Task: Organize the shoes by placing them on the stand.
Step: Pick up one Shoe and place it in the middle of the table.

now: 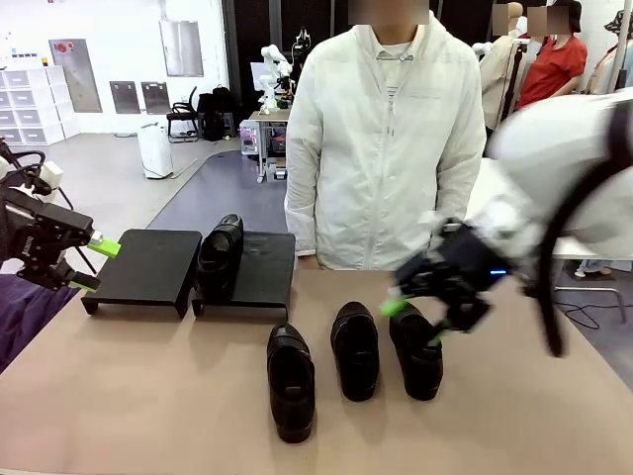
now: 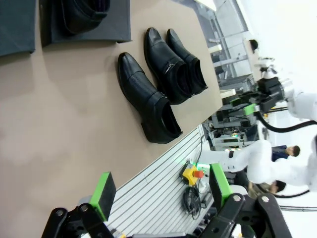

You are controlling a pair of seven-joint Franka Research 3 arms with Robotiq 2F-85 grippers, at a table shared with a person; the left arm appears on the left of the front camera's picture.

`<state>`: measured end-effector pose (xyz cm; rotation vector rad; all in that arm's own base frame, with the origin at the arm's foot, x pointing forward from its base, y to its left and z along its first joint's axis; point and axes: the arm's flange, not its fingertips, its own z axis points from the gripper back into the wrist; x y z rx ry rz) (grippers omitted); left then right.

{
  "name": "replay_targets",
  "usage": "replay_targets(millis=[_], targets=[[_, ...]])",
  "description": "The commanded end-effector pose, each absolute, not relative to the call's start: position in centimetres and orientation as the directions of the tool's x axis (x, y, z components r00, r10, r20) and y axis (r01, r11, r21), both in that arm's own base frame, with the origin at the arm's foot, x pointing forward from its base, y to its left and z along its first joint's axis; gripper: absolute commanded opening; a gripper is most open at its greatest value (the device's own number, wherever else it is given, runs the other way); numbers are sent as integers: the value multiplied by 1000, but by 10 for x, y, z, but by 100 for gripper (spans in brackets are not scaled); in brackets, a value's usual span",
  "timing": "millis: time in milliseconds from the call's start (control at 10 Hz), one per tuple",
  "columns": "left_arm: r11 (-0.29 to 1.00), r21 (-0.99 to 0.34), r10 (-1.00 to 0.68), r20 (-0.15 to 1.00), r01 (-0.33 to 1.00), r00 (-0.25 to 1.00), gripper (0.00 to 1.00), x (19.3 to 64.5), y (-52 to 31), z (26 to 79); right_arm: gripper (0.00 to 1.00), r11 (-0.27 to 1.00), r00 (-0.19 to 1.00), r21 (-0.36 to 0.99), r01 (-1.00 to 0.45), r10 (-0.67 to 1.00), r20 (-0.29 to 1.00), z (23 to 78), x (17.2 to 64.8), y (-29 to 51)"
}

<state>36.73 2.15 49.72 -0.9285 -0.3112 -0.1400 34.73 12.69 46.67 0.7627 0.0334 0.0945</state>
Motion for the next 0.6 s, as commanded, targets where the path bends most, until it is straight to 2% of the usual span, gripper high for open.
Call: replay_targets(millis=[0, 200, 400, 500], targets=[[593, -766, 13, 316, 247, 949, 98, 366, 22, 499, 100, 603, 999, 798, -4, 29, -16, 479, 350, 44], [593, -766, 13, 316, 247, 949, 98, 366, 22, 499, 100, 493, 992, 864, 101, -111, -52, 470, 346, -31], [593, -766, 13, 316, 247, 949, 98, 366, 22, 499, 100, 375, 987, 923, 84, -158, -25, 436, 334, -86], [593, -766, 13, 316, 247, 949, 98, 366, 22, 499, 100, 358, 990, 933, 24, -139, 28, 420, 328, -99]])
